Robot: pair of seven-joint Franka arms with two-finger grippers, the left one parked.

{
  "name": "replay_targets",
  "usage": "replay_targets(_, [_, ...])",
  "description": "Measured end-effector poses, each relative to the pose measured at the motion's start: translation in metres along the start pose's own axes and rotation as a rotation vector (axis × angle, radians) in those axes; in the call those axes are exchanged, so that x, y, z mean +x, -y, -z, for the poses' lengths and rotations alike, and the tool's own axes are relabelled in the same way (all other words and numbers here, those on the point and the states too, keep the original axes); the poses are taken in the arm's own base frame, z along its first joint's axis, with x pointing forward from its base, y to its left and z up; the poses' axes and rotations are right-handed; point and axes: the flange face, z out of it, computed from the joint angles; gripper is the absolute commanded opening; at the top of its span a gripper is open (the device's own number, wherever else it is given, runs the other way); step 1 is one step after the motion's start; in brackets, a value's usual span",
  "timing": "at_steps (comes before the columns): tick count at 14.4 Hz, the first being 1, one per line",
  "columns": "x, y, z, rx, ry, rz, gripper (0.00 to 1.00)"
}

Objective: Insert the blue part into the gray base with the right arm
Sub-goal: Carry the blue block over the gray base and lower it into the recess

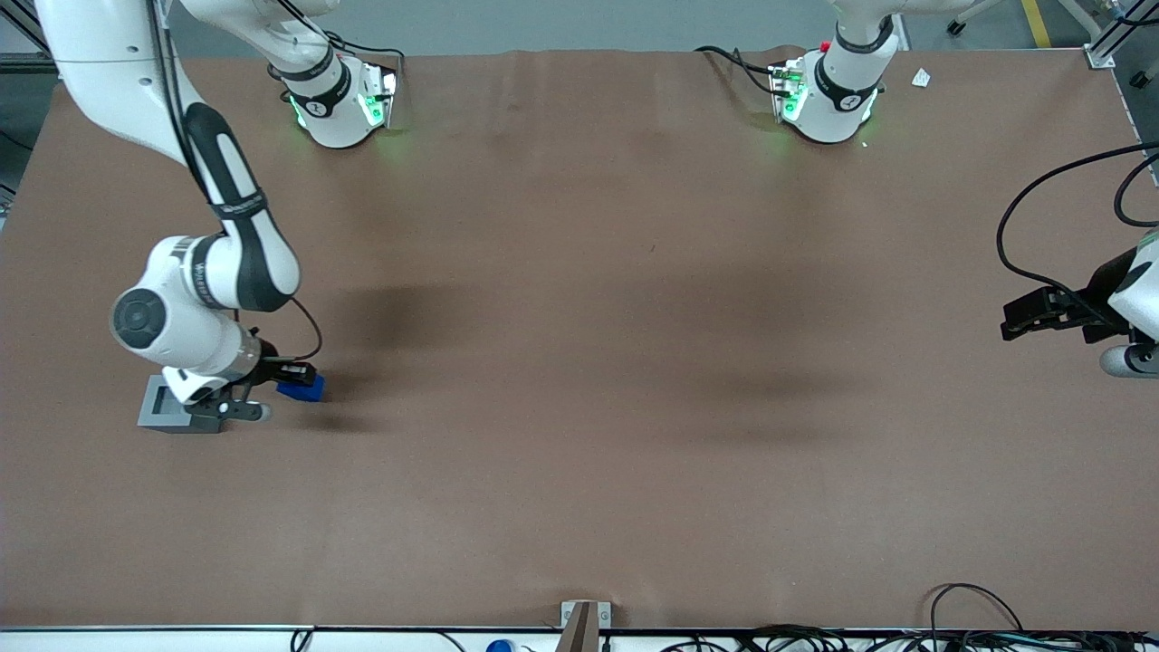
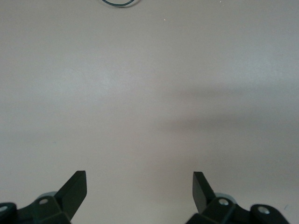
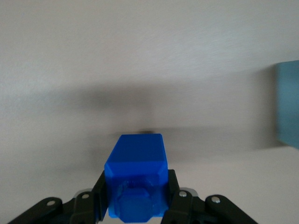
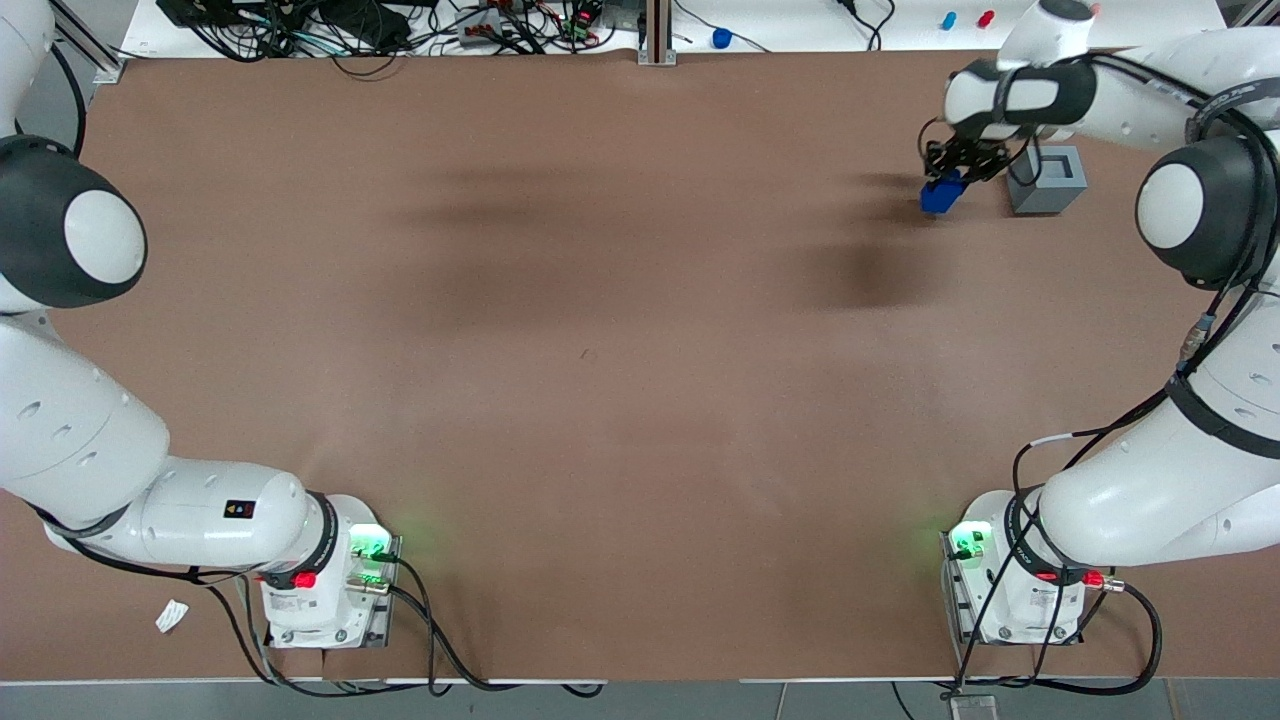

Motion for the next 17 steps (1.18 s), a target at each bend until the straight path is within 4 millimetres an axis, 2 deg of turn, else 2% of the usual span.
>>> replay_targets(3, [0.027,-0.047,0.067,0.018,0.049,-0.06,0.03])
replay_targets(5, [0.038,-0.078,0.114,0.03,0.053,-0.067,0.03])
replay_targets(7, [0.043,-0.099,0.146,0.032,0.04,-0.055,0.02])
replay_targets(8, [0.044,-0.107,0.152,0.022,0.035,-0.044,0.02])
replay_targets(10, [0.048,-0.126,0.148,-0.003,0.038,-0.03,0.01])
replay_targets(14, [0.064,-0.179,0.112,-0.008,0.064,0.001,0.01])
replay_targets(17, [0.07,-0.186,0.088,-0.007,0.084,0.003,0.01])
